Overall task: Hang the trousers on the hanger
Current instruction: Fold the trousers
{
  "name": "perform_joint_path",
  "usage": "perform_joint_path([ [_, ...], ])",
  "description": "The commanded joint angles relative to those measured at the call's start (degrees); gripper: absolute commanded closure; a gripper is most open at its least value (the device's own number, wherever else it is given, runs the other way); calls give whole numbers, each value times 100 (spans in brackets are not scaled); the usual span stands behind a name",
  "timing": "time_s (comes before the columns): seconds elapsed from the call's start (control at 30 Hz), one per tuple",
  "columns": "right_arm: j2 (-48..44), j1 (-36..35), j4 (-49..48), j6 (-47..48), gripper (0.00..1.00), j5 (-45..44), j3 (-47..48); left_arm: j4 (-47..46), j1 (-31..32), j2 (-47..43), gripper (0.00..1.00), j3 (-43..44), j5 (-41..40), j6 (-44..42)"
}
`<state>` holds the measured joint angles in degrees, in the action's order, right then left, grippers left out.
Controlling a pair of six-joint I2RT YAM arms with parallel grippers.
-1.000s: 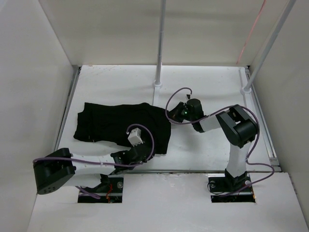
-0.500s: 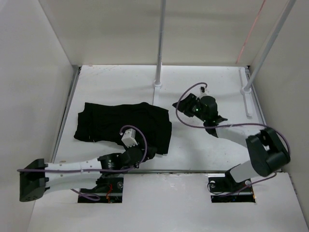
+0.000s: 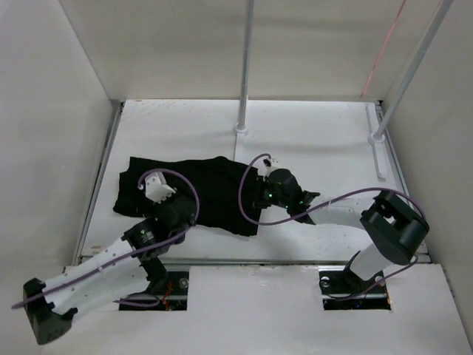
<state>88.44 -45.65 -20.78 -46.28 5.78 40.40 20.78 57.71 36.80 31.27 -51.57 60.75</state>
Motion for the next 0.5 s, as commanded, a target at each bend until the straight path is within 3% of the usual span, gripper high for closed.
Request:
perform_joint_path([
  [0.0, 155, -89, -251, 14, 84, -94, 240, -1500, -1508, 476, 57, -216, 502, -940],
  [0.1, 515, 16, -278, -222, 83, 2, 144, -2769, -3283, 1213, 57, -560, 2506, -1162],
  [0.17, 612, 104, -322, -337, 83, -7, 30, -3025, -4137, 1662, 57, -534, 3212, -1162],
  [0.3, 692, 157, -375, -469, 83, -60, -111, -3711, -5158, 2427, 56, -604, 3144, -1206],
  [0.47, 648, 210, -383, -487, 83, -112, -295, -4449, -5880, 3570, 56, -534, 3250, -1241],
])
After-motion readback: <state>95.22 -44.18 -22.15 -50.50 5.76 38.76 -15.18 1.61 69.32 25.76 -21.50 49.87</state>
